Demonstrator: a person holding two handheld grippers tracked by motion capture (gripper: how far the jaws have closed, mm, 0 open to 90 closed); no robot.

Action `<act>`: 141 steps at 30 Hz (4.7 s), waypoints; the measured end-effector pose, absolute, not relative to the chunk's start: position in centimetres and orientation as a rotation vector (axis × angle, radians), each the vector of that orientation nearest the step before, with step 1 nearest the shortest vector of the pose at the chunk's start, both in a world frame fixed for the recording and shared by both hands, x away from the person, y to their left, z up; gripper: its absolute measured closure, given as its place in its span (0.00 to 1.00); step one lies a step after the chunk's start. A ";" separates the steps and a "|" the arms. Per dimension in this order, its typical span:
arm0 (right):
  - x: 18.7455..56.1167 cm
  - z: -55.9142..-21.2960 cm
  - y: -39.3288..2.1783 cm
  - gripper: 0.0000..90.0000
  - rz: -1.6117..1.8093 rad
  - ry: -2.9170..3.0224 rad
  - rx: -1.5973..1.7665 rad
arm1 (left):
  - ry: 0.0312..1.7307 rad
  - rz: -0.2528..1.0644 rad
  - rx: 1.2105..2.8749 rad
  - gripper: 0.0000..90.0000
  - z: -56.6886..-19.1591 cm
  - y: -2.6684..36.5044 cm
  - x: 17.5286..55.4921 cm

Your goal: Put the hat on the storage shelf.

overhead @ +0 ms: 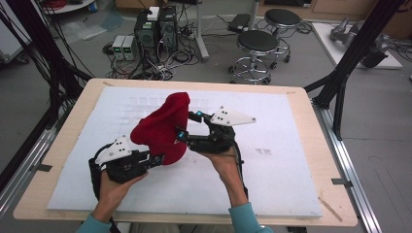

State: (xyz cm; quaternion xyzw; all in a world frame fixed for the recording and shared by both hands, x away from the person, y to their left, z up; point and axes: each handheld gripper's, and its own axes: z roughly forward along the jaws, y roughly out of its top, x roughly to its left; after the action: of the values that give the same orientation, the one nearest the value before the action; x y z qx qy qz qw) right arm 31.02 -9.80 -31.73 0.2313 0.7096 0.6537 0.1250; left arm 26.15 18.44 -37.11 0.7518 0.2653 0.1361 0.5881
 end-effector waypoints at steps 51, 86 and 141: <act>24.6 -43.3 -27.8 0.01 1.498 1.798 1.071 | 0.793 0.740 1.800 0.95 -34.0 21.4 39.6; 24.1 -45.3 -27.7 0.01 1.472 1.604 1.024 | 0.875 0.760 1.810 0.95 -36.9 20.2 41.2; 23.7 -45.5 -28.0 0.01 1.525 1.569 0.979 | 0.907 0.528 1.792 0.18 -39.1 25.6 34.4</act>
State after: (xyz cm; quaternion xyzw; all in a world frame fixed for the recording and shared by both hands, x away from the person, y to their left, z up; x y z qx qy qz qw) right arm 23.68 -28.01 -45.45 0.3806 0.6096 0.5926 0.3639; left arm 34.44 25.61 -39.15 0.7434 0.3764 0.2192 0.5076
